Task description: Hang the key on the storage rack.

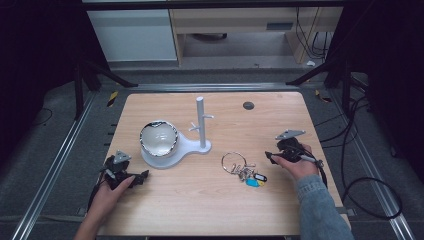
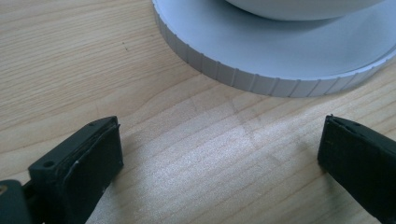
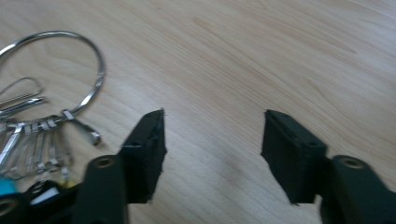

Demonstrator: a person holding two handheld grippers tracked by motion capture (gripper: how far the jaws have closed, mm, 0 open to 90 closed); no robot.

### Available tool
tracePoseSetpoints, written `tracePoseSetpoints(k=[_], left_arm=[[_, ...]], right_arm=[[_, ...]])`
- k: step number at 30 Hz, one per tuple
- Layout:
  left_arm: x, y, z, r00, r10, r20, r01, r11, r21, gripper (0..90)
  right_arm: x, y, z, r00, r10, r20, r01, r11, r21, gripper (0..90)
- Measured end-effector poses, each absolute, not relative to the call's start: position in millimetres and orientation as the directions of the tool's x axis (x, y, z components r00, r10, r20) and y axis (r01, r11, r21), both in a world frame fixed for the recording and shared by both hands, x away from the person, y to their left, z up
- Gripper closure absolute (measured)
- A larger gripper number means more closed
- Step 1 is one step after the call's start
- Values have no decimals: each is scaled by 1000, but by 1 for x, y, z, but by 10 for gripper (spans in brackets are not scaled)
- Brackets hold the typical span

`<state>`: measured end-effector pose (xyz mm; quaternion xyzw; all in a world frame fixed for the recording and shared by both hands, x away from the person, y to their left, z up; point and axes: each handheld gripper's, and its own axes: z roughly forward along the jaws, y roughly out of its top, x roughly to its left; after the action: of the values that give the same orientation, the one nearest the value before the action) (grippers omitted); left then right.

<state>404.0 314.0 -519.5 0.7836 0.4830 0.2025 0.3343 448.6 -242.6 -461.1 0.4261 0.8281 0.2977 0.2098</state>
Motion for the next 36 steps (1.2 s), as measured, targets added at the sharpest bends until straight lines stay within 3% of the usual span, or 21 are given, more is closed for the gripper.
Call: tracePoseSetpoints(k=[8, 12, 17, 27, 36], left_arm=[[404, 314, -519, 451, 892, -5, 621, -310, 720, 0], [404, 314, -519, 451, 892, -5, 621, -310, 719, 0], [404, 314, -519, 451, 892, -5, 621, -310, 719, 0], [404, 314, -519, 451, 892, -6, 621, -310, 720, 0], [404, 314, -519, 451, 892, -5, 622, -310, 719, 0]], right_arm=[[453, -215, -452, -709, 698, -100, 528, 620, 581, 679], [453, -204, -451, -766, 638, -83, 501, 672, 545, 751], [452, -192, -454, -817, 573, -69, 475, 734, 485, 778], [461, -172, -460, -873, 485, -61, 432, 824, 365, 740], [465, -162, -463, -888, 459, -37, 430, 855, 291, 881]])
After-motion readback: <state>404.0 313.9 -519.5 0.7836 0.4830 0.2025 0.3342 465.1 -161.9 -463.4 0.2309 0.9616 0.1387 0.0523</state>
